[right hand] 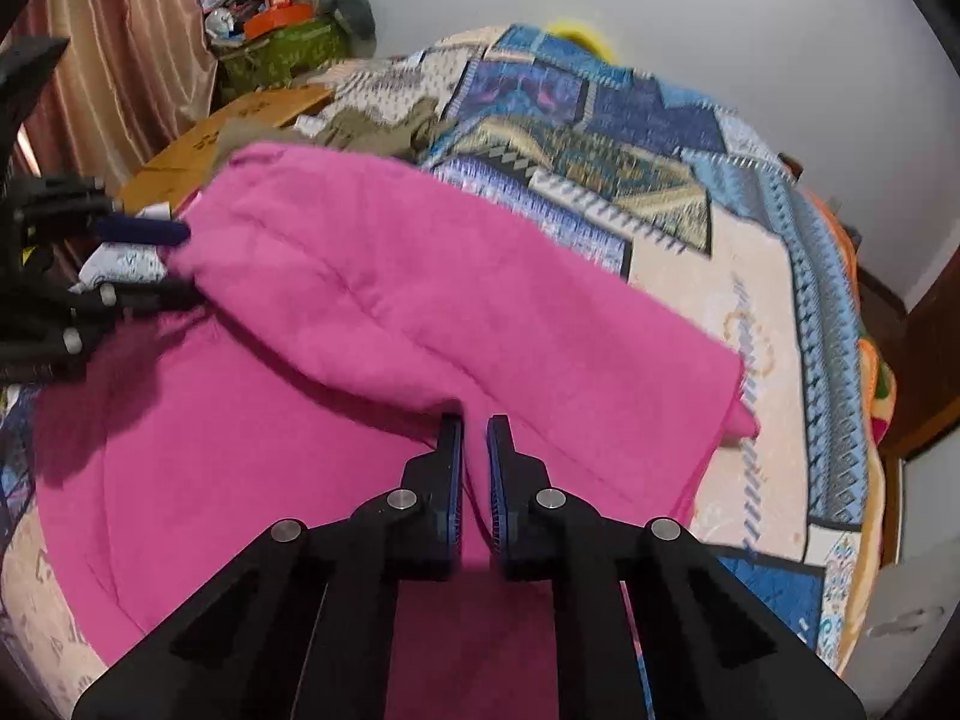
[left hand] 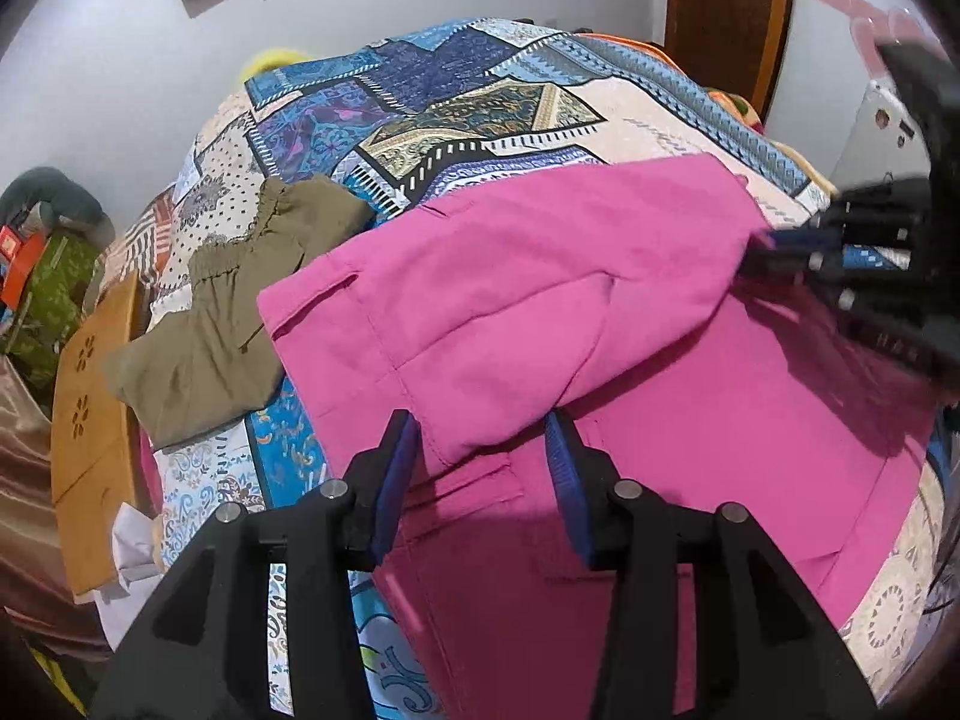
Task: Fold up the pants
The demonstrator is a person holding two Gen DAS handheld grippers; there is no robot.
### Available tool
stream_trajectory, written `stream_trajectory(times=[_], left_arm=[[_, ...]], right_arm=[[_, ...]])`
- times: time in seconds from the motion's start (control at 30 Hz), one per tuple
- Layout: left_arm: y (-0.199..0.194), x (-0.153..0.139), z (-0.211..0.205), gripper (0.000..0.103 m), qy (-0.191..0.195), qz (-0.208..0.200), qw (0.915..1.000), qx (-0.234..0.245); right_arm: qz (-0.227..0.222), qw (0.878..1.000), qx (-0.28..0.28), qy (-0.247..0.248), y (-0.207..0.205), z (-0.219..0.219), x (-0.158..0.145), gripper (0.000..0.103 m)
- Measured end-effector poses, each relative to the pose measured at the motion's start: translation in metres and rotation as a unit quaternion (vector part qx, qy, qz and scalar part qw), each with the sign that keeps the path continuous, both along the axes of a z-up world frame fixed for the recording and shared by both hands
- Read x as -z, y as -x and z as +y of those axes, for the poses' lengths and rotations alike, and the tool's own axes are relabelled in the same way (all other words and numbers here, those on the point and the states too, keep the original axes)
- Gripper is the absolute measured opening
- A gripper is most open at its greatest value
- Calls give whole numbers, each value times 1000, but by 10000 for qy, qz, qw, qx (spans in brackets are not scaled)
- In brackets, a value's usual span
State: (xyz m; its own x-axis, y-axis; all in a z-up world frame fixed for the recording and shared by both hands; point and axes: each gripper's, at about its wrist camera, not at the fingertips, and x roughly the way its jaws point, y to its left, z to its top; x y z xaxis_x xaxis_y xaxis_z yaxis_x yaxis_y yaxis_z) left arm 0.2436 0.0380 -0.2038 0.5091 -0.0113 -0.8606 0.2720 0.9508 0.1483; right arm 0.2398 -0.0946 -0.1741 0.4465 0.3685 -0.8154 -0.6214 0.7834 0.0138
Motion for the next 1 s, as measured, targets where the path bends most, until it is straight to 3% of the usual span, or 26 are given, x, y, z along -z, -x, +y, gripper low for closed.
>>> stream_trajectory(times=[0.33, 0.47, 0.53, 0.57, 0.77, 0.87, 0.9, 0.97, 1.0], left_arm=[[1, -5, -23, 47, -153, -188, 9996, 174], [0, -11, -34, 46, -410, -461, 9980, 169], [-4, -12, -34, 29, -456, -491, 9977, 74], [-8, -13, -33, 13, -421, -427, 9982, 26], [-3, -26, -29, 7, -222, -438, 9988, 10], [5, -34, -35, 7, -318, -554, 9979, 107], [6, -36, -37, 7, -323, -574, 9977, 129], [5, -39, -39, 7, -299, -581, 9978, 130], [4, -40, -39, 7, -278, -588, 9978, 128]], right_arm=[[-85, 9970, 278, -722, -1, -20, -39, 5], [-177, 9961, 291, -813, 2, -23, -50, 5], [-185, 9959, 280, -841, 5, -24, -53, 4], [-196, 9959, 279, -834, 6, -25, -54, 4], [-99, 9968, 210, -764, 16, -27, -49, 5], [-127, 9974, 44, -704, 28, -27, -48, 5], [-198, 9981, 27, -579, 33, -25, -47, 7], [-230, 9992, -56, -312, 38, -20, -43, 23], [-217, 9995, -108, -195, 40, -16, -40, 41]])
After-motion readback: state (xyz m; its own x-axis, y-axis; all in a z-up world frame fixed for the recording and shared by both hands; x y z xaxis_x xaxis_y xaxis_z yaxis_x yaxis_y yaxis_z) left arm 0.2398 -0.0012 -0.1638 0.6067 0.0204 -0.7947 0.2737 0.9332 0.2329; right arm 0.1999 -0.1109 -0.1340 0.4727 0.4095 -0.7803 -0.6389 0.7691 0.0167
